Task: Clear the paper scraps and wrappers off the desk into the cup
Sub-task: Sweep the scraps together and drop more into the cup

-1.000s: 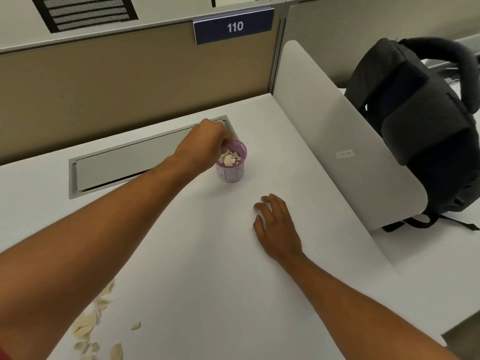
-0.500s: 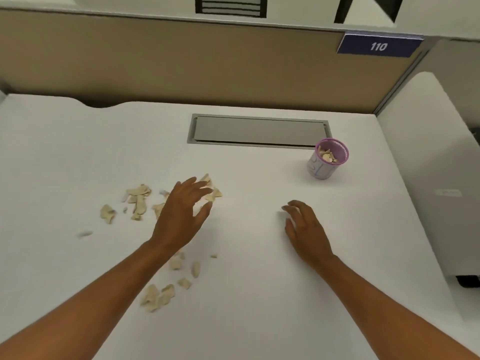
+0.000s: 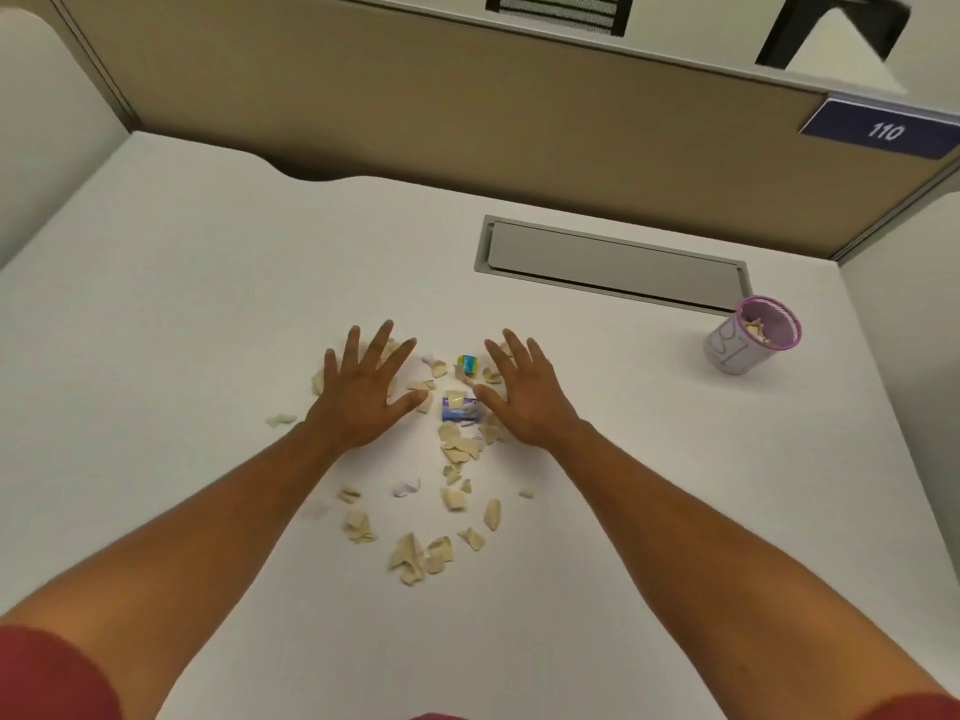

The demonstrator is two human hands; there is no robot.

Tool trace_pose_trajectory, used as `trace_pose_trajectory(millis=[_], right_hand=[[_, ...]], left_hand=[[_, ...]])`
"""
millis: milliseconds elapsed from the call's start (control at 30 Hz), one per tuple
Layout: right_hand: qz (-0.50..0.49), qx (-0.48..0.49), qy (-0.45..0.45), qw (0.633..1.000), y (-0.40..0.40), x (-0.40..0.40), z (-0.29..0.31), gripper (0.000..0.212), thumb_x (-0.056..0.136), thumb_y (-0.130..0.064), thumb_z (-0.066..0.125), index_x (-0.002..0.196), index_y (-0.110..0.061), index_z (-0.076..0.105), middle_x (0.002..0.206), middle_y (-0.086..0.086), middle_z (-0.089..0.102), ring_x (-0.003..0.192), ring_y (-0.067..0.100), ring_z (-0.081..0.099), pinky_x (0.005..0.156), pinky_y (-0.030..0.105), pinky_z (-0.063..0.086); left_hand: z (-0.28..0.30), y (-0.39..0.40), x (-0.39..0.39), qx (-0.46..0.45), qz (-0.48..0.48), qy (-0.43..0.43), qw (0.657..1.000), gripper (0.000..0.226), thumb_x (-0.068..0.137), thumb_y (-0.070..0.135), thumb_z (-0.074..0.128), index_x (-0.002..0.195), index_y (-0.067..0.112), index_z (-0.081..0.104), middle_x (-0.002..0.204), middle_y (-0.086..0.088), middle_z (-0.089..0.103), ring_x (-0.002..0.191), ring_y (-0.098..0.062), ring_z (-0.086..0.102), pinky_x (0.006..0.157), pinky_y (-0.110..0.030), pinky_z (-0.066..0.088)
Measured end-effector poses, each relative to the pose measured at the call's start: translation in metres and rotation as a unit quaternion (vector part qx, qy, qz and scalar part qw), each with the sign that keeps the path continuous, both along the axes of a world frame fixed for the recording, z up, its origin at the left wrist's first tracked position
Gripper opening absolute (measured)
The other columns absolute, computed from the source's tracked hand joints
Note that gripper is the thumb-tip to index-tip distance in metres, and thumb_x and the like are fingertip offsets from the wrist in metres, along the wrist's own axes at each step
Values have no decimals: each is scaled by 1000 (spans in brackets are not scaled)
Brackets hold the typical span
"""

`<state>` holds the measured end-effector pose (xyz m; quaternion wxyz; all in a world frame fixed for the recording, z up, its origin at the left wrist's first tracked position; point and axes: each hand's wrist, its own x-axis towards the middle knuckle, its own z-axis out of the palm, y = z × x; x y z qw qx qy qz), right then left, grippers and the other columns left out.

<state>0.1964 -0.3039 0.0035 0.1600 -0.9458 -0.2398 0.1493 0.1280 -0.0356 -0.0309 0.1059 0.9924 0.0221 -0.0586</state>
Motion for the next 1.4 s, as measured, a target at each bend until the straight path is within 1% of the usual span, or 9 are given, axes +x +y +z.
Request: trace_pose_trajectory(millis=[267,500,633,767,867,1000,1167,1267,1400], right_hand=[[-36,22,20,999,-17,-57,-15,60,108,-53,25,164,-29,21,174,-7,2,161,17,-6,131,45,2],[-111,39,2,993,7,-152,-31,61,108,-52,27,162,-23,24,173,-8,3,160,15,-11,130,43,-4],[-155,123,7,980,16,-165,-19,51,109,-36,42,157,-21,35,171,-4,19,160,18,6,131,42,10],[-229,143,-21,963,-9,-160,1,56,97,-34,69,147,-20,49,159,-3,38,146,22,33,114,26,29],[-275,98,72,954,-39,-165,4,89,73,-54,86,148,-30,45,147,-11,36,133,20,41,104,30,41],[-269,95,165,944,-48,-184,-5,119,54,-50,99,154,-29,37,132,-13,30,107,15,55,89,21,50],[-277,197,145,929,2,-187,-13,94,62,-17,99,139,-37,50,113,-19,41,80,6,56,69,6,48],[-279,233,148,920,23,-179,-9,79,67,-10,94,134,-31,57,113,-12,47,75,-5,58,68,4,47],[-253,208,80,941,16,-164,3,66,67,-19,96,120,-32,58,120,-6,51,85,5,60,72,10,47]], left_hand=[[-14,-5,-38,-39,-98,7,994,85,93,80,6,163,35,21,175,7,8,161,-37,-4,128,-61,1],[-4,-41,-103,-175,-105,-56,977,62,103,55,39,157,26,40,167,6,33,160,-26,17,129,-55,13],[27,-35,-104,-358,-34,-80,930,45,104,33,53,149,27,49,156,13,49,146,-5,44,120,-30,37],[51,0,-107,-267,-1,-139,954,31,100,29,63,130,23,66,140,5,63,135,-19,55,113,-40,45],[49,31,-130,-147,90,5,985,70,80,63,75,141,35,54,139,4,51,131,-25,51,103,-45,46],[28,35,-167,-239,107,150,953,113,60,63,89,155,37,34,125,14,36,102,-15,61,86,-29,50],[18,0,-157,-310,95,81,942,92,78,22,89,156,28,40,117,15,39,81,-1,57,74,-8,41],[23,-24,-139,-346,87,60,932,88,81,14,86,156,24,41,119,10,43,80,-3,56,76,-14,43],[34,-26,-120,-320,67,84,941,98,76,21,90,158,26,36,134,7,38,83,-14,61,79,-22,48]])
